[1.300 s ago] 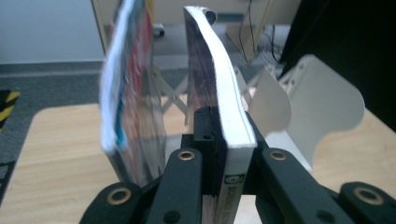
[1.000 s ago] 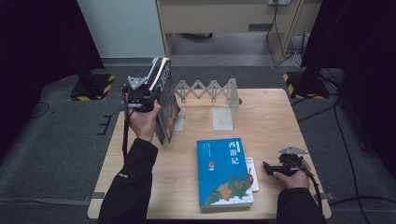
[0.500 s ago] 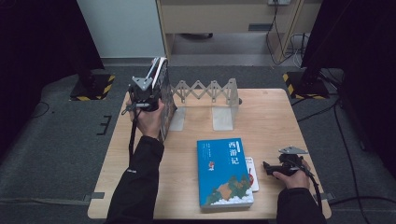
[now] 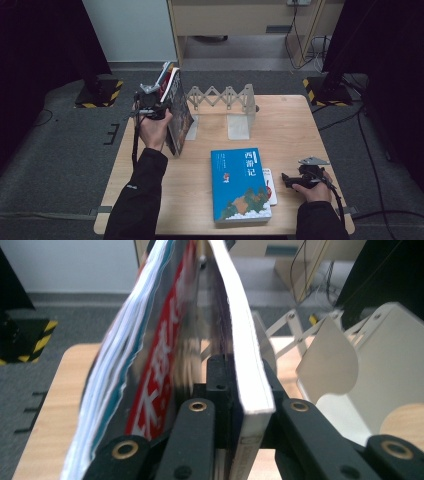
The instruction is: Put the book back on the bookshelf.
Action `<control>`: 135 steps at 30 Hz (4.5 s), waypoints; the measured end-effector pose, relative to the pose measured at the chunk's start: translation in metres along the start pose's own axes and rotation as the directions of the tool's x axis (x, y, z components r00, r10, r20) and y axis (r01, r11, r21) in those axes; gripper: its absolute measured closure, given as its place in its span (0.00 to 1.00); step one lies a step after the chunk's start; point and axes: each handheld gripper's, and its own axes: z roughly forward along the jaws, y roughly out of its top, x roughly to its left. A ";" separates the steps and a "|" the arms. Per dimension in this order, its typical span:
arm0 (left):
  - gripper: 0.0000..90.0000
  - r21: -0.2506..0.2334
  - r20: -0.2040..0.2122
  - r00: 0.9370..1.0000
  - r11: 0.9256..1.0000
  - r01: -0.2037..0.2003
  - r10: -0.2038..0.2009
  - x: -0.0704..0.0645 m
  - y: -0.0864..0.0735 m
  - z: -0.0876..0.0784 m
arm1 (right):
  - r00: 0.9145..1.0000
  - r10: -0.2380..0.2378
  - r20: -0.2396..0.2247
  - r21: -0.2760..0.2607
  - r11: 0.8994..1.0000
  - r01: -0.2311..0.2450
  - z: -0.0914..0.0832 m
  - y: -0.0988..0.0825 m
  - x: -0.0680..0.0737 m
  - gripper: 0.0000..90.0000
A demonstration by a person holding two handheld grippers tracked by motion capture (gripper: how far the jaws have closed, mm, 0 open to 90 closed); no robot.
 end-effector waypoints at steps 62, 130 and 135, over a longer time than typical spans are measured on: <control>0.89 -0.015 -0.014 1.000 1.000 0.014 -0.014 0.004 -0.008 -0.007 | 1.000 0.000 0.000 -0.001 1.000 0.000 0.001 0.000 0.000 0.00; 0.46 -0.261 0.206 0.978 0.965 0.024 0.032 0.031 -0.069 -0.045 | 1.000 -0.001 0.001 -0.003 1.000 0.001 0.001 0.000 0.000 0.00; 0.43 -0.267 0.250 0.966 0.964 0.000 0.070 0.037 -0.087 -0.050 | 1.000 0.001 0.000 -0.002 1.000 -0.001 0.001 0.000 0.000 0.00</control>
